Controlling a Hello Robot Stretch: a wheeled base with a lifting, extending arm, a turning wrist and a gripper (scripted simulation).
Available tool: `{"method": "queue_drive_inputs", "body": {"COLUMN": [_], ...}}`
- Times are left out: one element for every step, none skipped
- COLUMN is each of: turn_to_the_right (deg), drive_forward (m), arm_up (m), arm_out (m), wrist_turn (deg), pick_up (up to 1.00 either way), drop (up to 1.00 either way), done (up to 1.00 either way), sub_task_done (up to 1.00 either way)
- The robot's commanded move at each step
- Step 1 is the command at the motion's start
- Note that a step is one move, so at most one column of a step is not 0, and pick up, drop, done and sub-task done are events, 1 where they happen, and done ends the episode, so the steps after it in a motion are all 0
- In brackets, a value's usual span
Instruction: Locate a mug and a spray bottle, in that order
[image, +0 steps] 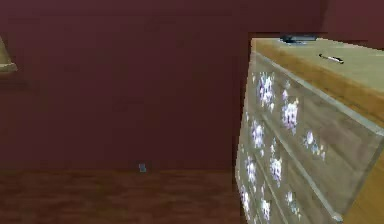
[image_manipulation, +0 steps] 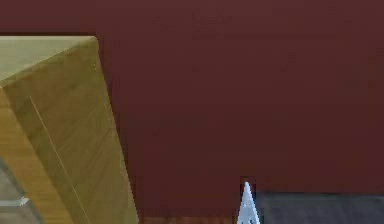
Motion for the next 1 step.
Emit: {"method": "queue_drive_inputs", "body": {"turn_to_the_right": [-39.0], "drive_forward": [0.00], "arm_up": [0.00], "arm_out": [0.00], "wrist_turn": [0.0], "pick_up": [0.00], "drop": [0.00], "done": [0.00], "sub_task_done": [0.00]}}
